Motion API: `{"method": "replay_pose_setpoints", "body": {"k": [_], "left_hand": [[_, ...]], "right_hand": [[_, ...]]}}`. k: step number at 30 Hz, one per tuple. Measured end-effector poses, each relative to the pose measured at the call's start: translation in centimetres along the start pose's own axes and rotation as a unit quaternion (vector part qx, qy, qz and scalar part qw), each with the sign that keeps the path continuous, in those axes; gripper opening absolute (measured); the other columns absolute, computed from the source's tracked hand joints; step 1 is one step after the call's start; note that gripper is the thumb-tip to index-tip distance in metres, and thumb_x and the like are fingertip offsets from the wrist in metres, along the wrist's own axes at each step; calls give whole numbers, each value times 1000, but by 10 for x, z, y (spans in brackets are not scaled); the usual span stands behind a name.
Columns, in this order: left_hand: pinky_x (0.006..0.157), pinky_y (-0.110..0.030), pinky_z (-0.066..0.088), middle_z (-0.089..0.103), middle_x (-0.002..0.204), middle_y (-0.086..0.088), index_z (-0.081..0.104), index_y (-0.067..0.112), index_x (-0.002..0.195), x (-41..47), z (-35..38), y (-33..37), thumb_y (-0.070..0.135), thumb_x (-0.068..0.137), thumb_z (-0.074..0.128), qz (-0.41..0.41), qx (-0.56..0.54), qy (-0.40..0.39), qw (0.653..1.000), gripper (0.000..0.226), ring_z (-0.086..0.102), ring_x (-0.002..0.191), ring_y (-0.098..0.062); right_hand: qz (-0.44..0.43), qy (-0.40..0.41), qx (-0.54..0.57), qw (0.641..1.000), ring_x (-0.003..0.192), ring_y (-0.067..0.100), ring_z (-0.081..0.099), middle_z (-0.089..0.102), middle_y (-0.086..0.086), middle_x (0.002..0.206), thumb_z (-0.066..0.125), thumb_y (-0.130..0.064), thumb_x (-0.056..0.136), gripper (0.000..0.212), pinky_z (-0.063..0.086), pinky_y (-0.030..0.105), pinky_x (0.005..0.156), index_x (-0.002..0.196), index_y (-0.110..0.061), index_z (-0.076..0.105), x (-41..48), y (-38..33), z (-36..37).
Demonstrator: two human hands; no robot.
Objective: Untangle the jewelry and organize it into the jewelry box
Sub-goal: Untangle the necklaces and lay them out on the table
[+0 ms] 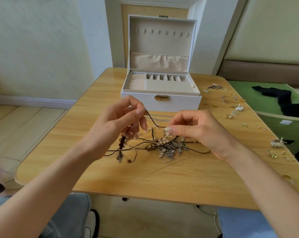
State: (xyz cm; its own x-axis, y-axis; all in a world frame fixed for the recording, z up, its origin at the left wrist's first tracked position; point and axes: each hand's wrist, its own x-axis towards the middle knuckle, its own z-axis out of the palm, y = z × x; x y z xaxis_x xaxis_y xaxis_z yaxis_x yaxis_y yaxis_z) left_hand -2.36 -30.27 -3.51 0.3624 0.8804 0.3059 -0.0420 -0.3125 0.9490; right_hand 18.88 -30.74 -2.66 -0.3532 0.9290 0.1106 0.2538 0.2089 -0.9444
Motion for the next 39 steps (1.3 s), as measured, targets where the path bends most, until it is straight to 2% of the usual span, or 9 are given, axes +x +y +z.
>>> {"method": "replay_pose_setpoints", "body": {"k": [5, 10, 13, 17, 21, 24, 29, 34, 39], "left_hand": [[41, -16, 31, 64, 69, -4, 53, 16, 80, -1, -4, 2, 23, 90, 56, -17, 24, 12, 999, 12, 49, 51, -14], [36, -19, 32, 63, 61, -6, 52, 9, 84, -1, -1, -1, 24, 88, 52, -79, 46, 37, 995, 15, 54, 47, -16], [35, -18, 35, 63, 59, -7, 53, 6, 87, 0, 1, -3, 17, 93, 49, -131, 37, 32, 990, 14, 58, 46, -17], [36, -18, 41, 65, 60, -9, 51, 4, 88, 0, 5, 0, 15, 95, 45, -189, -43, 8, 981, 14, 64, 49, -19], [46, -23, 53, 70, 73, -18, 47, 5, 89, 0, 7, 4, 12, 97, 40, -223, -125, -10, 967, 13, 70, 61, -23], [54, -30, 58, 71, 80, -22, 48, 5, 92, 1, 7, 5, 13, 97, 39, -227, -155, -12, 961, 13, 71, 67, -27], [63, -35, 59, 71, 85, -21, 51, 7, 89, 2, 6, 3, 15, 95, 41, -219, -144, -9, 965, 14, 71, 71, -27], [57, -27, 56, 70, 78, -10, 60, 6, 89, 1, 1, -3, 20, 80, 59, -189, -23, -4, 982, 17, 67, 63, -20], [49, -24, 52, 71, 78, -11, 55, 5, 96, -2, 9, -4, 17, 69, 66, -189, 20, -75, 979, 31, 65, 57, -17]], "right_hand": [[3, 15, 101, 995, 53, 12, 56, 64, -3, 62, 74, -15, 71, 17, 40, 17, 48, 72, -10, 58, 1, 1, -5], [-17, 31, 161, 986, 75, 12, 60, 70, 8, 81, 60, -15, 73, 6, 44, 25, 70, 69, -14, 55, 2, 3, -10], [-13, -4, 163, 987, 71, 21, 61, 71, 12, 83, 57, -11, 75, 6, 44, 29, 64, 74, -12, 51, 1, 4, -8], [-17, -36, 52, 998, 75, 21, 63, 71, 10, 83, 59, -10, 74, 13, 49, 26, 65, 87, -10, 59, 1, 7, -1], [-65, -23, -87, 994, 86, 10, 60, 68, -8, 88, 59, -17, 73, 19, 43, 23, 74, 88, -21, 68, 1, 10, 11], [-83, -26, -105, 991, 80, 5, 57, 65, -11, 86, 65, -21, 72, 19, 42, 18, 70, 90, -24, 67, 0, 8, 17], [-109, -5, -153, 982, 67, 1, 48, 54, -13, 74, 73, -23, 68, 12, 37, 15, 63, 71, -23, 61, 2, 16, 27], [-103, -3, -51, 993, 71, 18, 55, 64, -3, 74, 71, -23, 72, 8, 42, 35, 66, 69, -16, 68, 3, 7, 14], [-88, -1, 52, 995, 70, 7, 56, 65, -6, 69, 67, -21, 74, 9, 45, 16, 69, 74, -12, 68, 3, 2, 15]]}}
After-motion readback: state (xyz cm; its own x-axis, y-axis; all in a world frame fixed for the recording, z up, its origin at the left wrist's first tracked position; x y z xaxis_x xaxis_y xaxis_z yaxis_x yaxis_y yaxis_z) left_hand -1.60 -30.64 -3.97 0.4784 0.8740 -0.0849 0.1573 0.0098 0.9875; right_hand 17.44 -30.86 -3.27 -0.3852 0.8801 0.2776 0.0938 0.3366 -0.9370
